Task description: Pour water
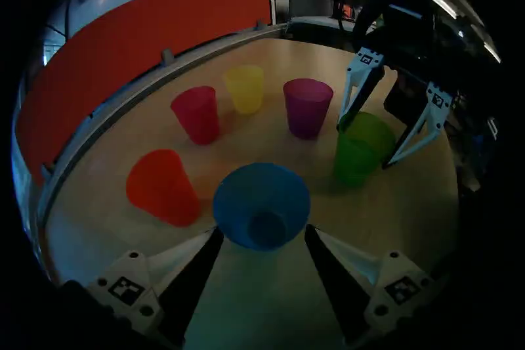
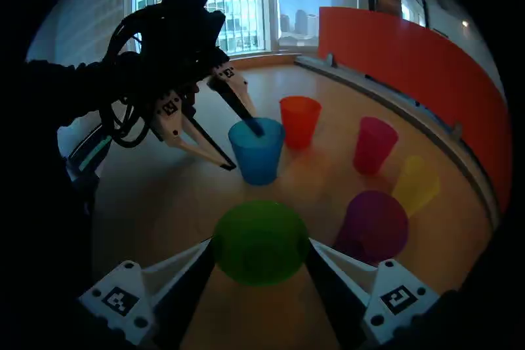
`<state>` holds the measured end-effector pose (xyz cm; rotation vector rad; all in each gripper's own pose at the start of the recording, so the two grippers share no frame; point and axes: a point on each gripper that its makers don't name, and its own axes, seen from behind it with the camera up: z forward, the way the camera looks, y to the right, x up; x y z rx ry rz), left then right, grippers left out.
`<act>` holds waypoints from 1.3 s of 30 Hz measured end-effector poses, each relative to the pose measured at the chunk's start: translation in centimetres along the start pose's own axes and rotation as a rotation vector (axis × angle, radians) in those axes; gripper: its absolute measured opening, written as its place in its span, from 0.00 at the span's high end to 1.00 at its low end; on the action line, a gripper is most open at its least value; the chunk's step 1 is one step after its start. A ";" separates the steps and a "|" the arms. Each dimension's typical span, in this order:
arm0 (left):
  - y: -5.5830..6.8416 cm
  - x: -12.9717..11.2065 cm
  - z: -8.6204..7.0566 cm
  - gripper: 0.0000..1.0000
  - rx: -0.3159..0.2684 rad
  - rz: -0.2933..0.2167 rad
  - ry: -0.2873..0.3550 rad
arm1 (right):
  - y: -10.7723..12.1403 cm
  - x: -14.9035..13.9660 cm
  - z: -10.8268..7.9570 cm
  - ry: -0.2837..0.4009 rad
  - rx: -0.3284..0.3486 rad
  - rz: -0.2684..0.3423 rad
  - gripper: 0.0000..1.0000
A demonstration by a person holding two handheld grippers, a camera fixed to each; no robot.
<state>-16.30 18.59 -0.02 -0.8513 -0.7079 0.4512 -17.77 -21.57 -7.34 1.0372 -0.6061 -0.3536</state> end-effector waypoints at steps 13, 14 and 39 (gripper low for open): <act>-0.3 -0.1 -2.0 0.08 0.021 -0.048 0.026 | 0.0 -0.4 -1.1 0.001 -0.030 0.019 0.00; -0.4 -0.1 -2.2 0.08 0.024 -0.050 0.028 | 0.0 -0.5 -1.3 0.000 -0.033 0.020 0.00; -0.3 -1.9 -6.5 0.08 0.112 -0.161 0.101 | 1.1 -4.3 -8.0 0.006 -0.168 0.078 0.00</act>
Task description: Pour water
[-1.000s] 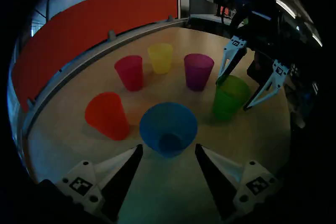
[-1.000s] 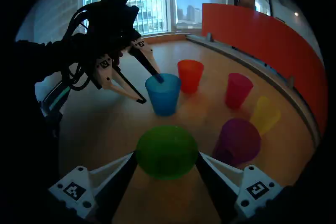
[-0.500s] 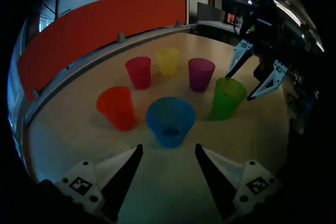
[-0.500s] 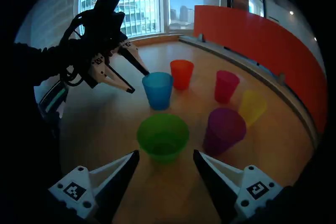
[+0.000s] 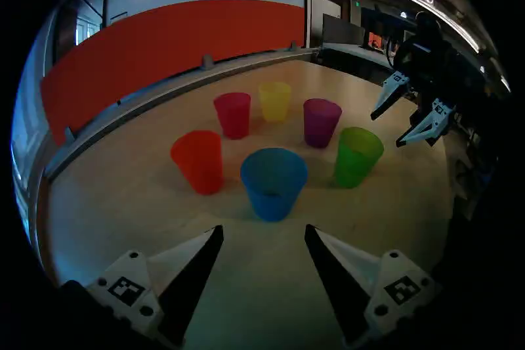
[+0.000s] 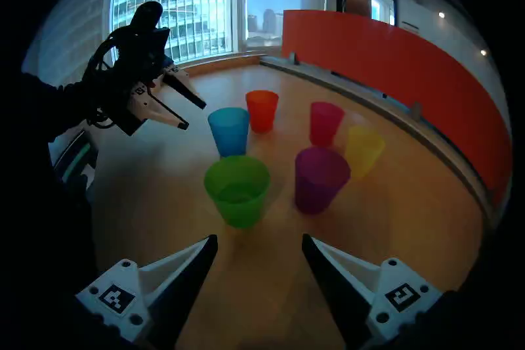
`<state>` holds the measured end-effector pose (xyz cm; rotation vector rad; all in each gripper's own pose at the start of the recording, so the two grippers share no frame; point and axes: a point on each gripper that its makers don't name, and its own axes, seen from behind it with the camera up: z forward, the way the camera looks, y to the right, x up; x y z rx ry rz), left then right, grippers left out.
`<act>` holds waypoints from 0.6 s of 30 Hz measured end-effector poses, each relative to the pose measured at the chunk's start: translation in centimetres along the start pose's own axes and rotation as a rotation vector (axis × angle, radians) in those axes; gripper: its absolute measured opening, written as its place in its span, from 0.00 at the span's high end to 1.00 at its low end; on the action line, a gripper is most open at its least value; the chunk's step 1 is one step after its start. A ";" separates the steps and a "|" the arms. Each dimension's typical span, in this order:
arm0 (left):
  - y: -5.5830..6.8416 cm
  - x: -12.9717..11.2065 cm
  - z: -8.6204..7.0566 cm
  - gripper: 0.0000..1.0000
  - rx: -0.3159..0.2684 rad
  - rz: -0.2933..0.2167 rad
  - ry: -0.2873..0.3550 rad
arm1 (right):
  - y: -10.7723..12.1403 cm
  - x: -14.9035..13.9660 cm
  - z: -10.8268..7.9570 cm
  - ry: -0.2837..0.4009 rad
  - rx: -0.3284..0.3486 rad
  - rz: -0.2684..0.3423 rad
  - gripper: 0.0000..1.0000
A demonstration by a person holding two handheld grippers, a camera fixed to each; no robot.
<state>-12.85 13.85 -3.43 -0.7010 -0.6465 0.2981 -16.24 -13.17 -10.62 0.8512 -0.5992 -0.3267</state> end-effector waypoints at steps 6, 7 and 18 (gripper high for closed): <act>-0.3 0.0 -0.5 0.08 0.029 -0.029 0.022 | 1.0 -0.5 -1.0 0.017 -0.041 0.022 0.00; -0.5 0.0 -0.5 0.08 0.034 -0.040 0.026 | 1.2 -0.4 -1.1 0.024 -0.049 0.026 0.00; -1.9 1.6 -1.6 0.08 0.114 -0.094 0.128 | 4.7 1.9 -2.7 0.123 -0.163 0.087 0.00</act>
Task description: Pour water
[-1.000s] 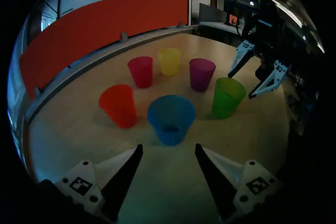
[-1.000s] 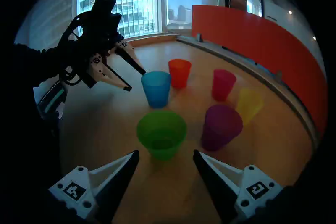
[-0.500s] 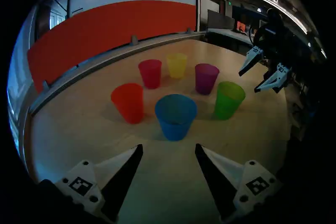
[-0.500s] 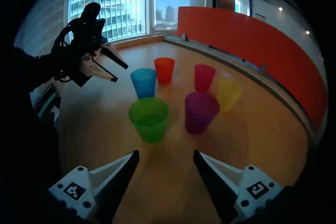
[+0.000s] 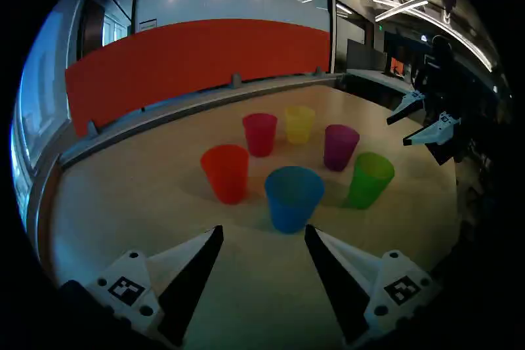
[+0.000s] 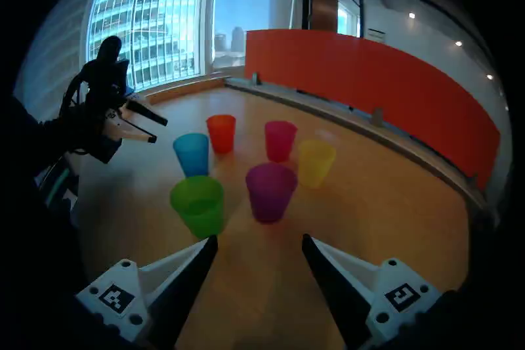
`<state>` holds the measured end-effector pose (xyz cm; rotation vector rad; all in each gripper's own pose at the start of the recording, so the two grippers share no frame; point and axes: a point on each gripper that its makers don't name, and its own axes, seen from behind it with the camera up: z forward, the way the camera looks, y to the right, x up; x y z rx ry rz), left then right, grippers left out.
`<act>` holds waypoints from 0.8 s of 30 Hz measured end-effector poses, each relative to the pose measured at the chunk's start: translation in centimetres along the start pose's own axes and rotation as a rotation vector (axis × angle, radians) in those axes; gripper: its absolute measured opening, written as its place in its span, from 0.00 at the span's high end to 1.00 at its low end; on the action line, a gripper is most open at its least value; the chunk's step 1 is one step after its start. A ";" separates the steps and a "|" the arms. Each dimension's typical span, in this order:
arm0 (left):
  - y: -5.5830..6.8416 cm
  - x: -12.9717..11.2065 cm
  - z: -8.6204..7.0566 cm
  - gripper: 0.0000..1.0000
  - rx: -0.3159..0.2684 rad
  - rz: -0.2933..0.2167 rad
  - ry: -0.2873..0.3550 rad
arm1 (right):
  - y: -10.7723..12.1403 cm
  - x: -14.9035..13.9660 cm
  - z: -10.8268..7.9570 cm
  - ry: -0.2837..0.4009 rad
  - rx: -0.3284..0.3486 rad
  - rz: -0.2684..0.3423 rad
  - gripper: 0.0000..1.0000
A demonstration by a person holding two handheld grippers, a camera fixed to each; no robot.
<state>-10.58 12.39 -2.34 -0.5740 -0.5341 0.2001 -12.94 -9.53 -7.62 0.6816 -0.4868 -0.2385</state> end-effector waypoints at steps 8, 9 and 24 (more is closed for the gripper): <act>-1.5 1.8 -0.6 0.08 0.071 -0.043 0.099 | 2.5 2.1 -0.5 0.096 -0.097 0.051 0.00; -1.8 2.0 -0.7 0.08 0.083 -0.049 0.113 | 2.7 2.4 -0.5 0.107 -0.107 0.056 0.00; -5.0 5.0 -3.3 0.08 0.253 -0.101 0.296 | 5.7 5.0 -0.7 0.266 -0.295 0.147 0.00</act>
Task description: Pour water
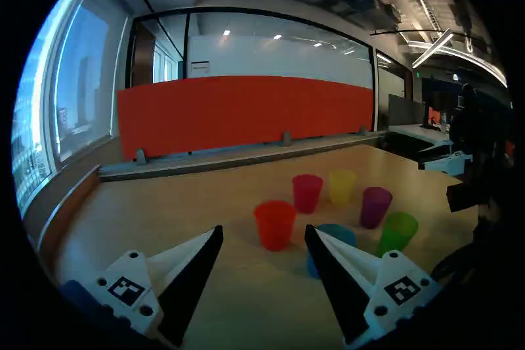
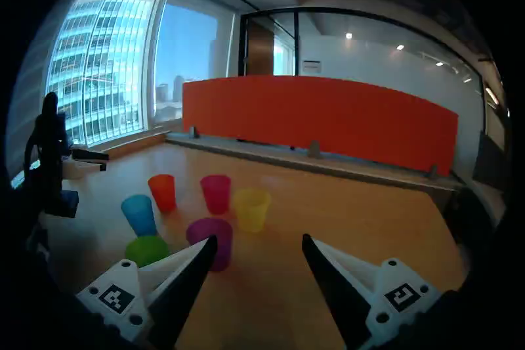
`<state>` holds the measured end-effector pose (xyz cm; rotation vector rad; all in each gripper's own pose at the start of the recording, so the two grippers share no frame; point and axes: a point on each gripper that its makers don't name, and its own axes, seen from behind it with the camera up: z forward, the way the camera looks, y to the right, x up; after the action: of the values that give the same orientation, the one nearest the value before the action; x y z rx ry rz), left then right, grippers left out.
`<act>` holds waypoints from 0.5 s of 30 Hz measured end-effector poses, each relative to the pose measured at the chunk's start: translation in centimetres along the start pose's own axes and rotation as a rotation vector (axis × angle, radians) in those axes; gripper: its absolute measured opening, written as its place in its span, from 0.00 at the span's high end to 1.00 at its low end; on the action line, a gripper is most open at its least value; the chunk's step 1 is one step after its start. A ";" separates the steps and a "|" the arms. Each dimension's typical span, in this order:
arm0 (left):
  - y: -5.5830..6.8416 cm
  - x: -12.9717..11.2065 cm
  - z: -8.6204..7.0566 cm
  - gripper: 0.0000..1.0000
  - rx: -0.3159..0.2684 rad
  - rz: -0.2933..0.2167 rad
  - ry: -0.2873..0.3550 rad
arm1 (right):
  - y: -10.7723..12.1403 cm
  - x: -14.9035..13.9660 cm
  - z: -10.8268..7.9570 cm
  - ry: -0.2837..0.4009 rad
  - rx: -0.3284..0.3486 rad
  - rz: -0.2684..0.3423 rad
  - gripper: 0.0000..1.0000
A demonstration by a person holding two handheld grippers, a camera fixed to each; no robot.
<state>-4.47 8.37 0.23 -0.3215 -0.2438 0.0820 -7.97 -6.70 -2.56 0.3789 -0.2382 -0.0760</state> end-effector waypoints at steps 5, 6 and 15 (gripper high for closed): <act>-0.7 1.4 -0.1 0.08 0.049 -0.032 0.056 | 1.3 1.7 -0.1 0.076 -0.083 0.038 0.00; -0.9 1.6 -0.2 0.08 0.060 -0.040 0.066 | 1.6 2.0 -0.2 0.090 -0.100 0.045 0.00; -2.3 3.5 -1.0 0.08 0.152 -0.113 0.165 | 4.6 4.1 -1.4 0.197 -0.266 0.098 0.00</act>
<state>-0.78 6.29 0.85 -0.1611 -0.0911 -0.0373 -3.56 -2.44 -1.26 0.1078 -0.0502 0.0268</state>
